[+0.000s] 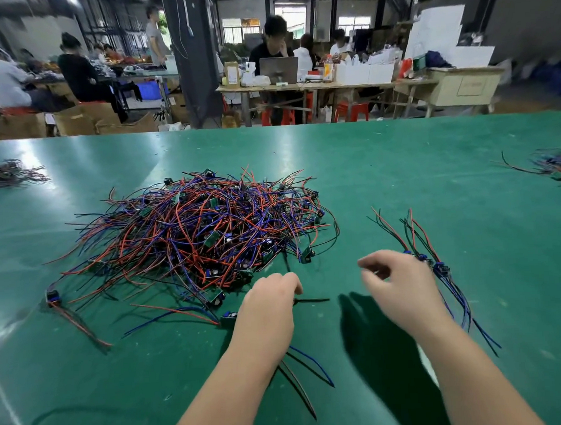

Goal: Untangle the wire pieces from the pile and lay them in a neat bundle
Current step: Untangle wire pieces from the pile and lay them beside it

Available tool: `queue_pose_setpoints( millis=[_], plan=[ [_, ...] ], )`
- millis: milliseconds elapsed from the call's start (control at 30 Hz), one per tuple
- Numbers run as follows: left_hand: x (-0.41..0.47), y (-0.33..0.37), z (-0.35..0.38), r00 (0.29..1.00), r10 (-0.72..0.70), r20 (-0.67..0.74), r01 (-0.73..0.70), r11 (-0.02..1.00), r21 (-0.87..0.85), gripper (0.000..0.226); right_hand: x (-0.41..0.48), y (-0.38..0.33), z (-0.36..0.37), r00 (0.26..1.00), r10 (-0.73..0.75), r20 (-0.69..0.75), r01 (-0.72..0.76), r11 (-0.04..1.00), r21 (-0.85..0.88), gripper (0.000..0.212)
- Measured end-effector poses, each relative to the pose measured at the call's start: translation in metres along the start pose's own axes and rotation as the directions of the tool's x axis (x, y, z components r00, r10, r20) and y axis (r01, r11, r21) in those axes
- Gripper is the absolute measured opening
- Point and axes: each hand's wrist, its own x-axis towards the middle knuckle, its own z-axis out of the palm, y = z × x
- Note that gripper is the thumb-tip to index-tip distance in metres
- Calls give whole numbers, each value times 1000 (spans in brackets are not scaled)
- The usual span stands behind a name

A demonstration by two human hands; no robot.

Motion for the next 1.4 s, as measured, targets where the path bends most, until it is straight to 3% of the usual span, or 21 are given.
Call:
queue_pose_setpoints(
  millis=[100, 233, 333, 400, 433, 500, 567, 633, 733, 867, 1000, 1167, 1233, 1300, 1400],
  plan=[
    [3, -2, -2, 1000, -11, 11, 11, 1000, -4, 30, -7, -10, 14, 987, -71, 146, 65, 997, 46, 13],
    [2, 2, -1, 999, 9, 36, -9, 1000, -16, 36, -7, -7, 17, 990, 15, 143, -24, 998, 57, 16],
    [-2, 6, -7, 995, -2, -104, -14, 988, -153, 34, -6, -2, 13, 989, 96, 113, -103, 993, 56, 18],
    [-3, 9, -14, 973, -13, -229, -46, 967, -251, 26, -6, -1, 13, 975, 114, 193, -155, 964, 217, 24],
    [-3, 11, -16, 962, -12, -273, -70, 955, -289, 23, -8, -4, 13, 952, 99, 290, -214, 894, 395, 31],
    [-6, 15, -18, 946, 14, -323, -127, 934, -333, 20, -13, -12, 16, 889, -7, 458, -346, 646, 680, 43],
    [-11, 20, -19, 944, 56, -325, -179, 914, -363, 22, -17, -21, 18, 864, -82, 497, -404, 476, 781, 39],
    [-14, 23, -20, 948, 98, -302, -215, 898, -383, 24, -19, -28, 20, 885, -81, 459, -390, 410, 825, 26],
    [-16, 20, -23, 932, 128, -338, -240, 919, -313, 23, -12, -28, 14, 938, 42, 344, -335, 363, 869, 6],
    [-15, 7, -29, 935, -16, -355, 15, 1000, -7, 23, 24, -21, -6, 978, 163, 131, -194, 479, 856, 16],
    [-16, 4, -29, 955, -196, -221, 238, 954, 183, 24, 81, -20, -13, 974, 224, -29, -141, 703, 697, 10],
    [-18, 3, -27, 949, -260, -178, 304, 904, 301, 27, 115, -18, -5, 949, 186, 255, -260, 919, 296, 78],
    [-16, 3, -27, 953, -241, -183, 287, 911, 297, 27, 102, -18, 1, 950, 171, 263, -235, 942, 238, 70],
    [-15, 5, -29, 949, -215, -230, 276, 921, 275, 28, 81, -19, 5, 949, 138, 285, -207, 951, 228, 46],
    [-15, 7, -34, 909, -192, -371, 275, 944, 185, 34, 42, -20, 10, 885, 122, 448, -234, 951, 203, 18]
  ],
)
